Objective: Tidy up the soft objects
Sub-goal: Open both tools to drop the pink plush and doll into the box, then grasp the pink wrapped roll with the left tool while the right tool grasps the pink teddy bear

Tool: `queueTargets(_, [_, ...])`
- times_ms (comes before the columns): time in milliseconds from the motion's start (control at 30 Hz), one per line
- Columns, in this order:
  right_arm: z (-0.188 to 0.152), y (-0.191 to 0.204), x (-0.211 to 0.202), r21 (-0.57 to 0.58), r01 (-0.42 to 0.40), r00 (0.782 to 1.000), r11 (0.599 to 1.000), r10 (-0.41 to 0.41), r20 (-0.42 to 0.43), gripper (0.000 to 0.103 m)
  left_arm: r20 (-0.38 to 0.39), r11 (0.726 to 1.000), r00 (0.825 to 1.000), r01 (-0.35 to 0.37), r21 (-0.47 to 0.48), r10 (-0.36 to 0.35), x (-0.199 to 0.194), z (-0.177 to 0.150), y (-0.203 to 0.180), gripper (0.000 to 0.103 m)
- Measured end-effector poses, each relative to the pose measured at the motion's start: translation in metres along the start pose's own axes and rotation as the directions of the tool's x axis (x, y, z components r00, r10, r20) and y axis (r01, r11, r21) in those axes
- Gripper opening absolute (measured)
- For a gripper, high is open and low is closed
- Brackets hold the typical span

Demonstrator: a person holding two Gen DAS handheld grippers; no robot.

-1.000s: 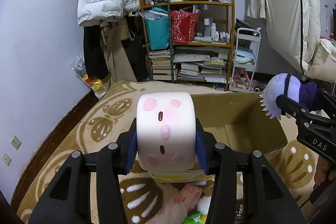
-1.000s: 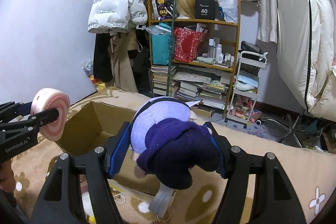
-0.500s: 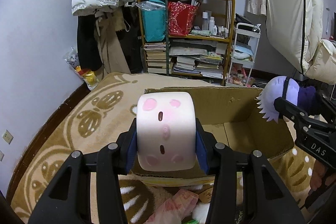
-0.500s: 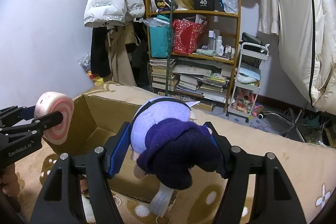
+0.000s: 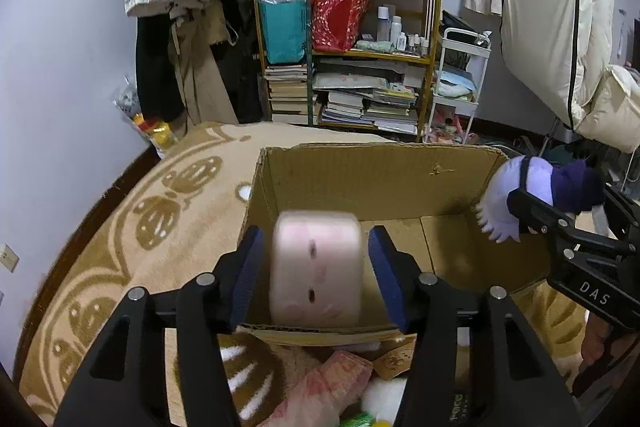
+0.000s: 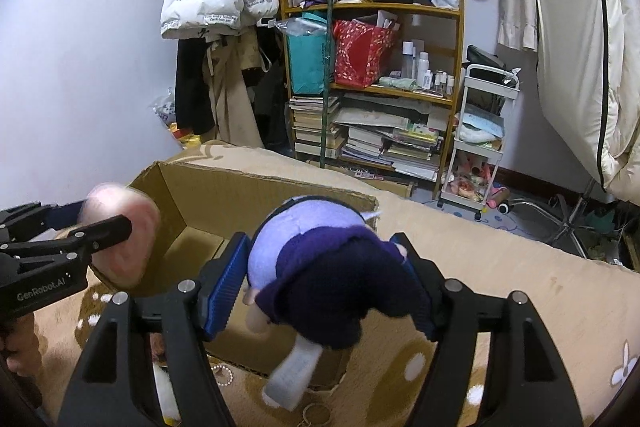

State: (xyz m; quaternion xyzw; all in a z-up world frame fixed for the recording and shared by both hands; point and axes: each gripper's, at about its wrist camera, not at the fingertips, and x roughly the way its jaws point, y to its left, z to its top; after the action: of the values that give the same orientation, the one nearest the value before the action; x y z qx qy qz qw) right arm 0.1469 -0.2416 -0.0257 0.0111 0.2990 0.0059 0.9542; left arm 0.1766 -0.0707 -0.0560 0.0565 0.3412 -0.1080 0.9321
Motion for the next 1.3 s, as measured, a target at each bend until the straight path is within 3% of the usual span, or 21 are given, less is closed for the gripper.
queueTargets(233, [-0.007,0.010,0.001,-0.052,0.005,1.000,0.999,-0.005,-0.001,0.076,-0.023,1.000,1.000,-0.013,-0.014,0.013,-0.002,-0.003,0.004,0.058])
queueTargets(300, [-0.007,0.011,-0.002,-0.060,0.005,1.000,0.998,-0.005,0.002,0.076,-0.025,1.000,0.999,-0.019,-0.012,0.019,-0.006,-0.004,0.005,0.068])
queueTargets(400, [-0.007,0.014,-0.008,-0.069,0.004,1.000,0.998,-0.003,0.008,0.076,-0.010,0.999,0.999,-0.033,0.007,0.033,-0.015,-0.004,0.006,0.071])
queueTargets(467, [-0.006,0.015,-0.014,-0.070,0.005,1.000,0.998,-0.004,0.013,0.080,-0.007,0.999,0.999,-0.045,0.014,0.045,-0.022,-0.002,0.008,0.072])
queueTargets(500, [-0.006,0.015,-0.017,-0.067,0.006,1.000,0.998,-0.005,0.018,0.087,-0.006,0.999,0.999,-0.045,0.013,0.045,-0.026,-0.002,0.009,0.075])
queueTargets(600, [-0.006,0.015,-0.031,-0.049,0.018,0.999,0.999,-0.016,0.040,0.094,-0.003,0.999,0.999,-0.048,0.009,0.048,-0.039,-0.003,0.012,0.090])
queueTargets(700, [-0.005,0.011,-0.044,-0.019,0.029,0.998,0.999,-0.028,0.050,0.103,-0.001,0.999,0.999,-0.048,0.026,0.048,-0.054,-0.003,0.014,0.093])
queueTargets(900, [-0.005,0.007,-0.070,0.009,0.016,0.998,1.000,-0.016,0.058,0.103,-0.014,0.998,0.998,-0.054,0.040,0.054,-0.077,-0.014,0.016,0.098])
queueTargets(1033, [-0.007,0.002,-0.086,0.011,0.004,0.999,1.000,-0.005,0.041,0.103,-0.028,0.993,0.994,-0.104,0.050,0.105,-0.089,-0.021,0.018,0.101])
queueTargets(1300, [-0.014,0.004,-0.111,0.011,0.020,1.000,1.000,-0.019,-0.013,0.103,-0.111,0.996,0.991,-0.067,0.059,0.073,-0.106,-0.035,0.020,0.101])
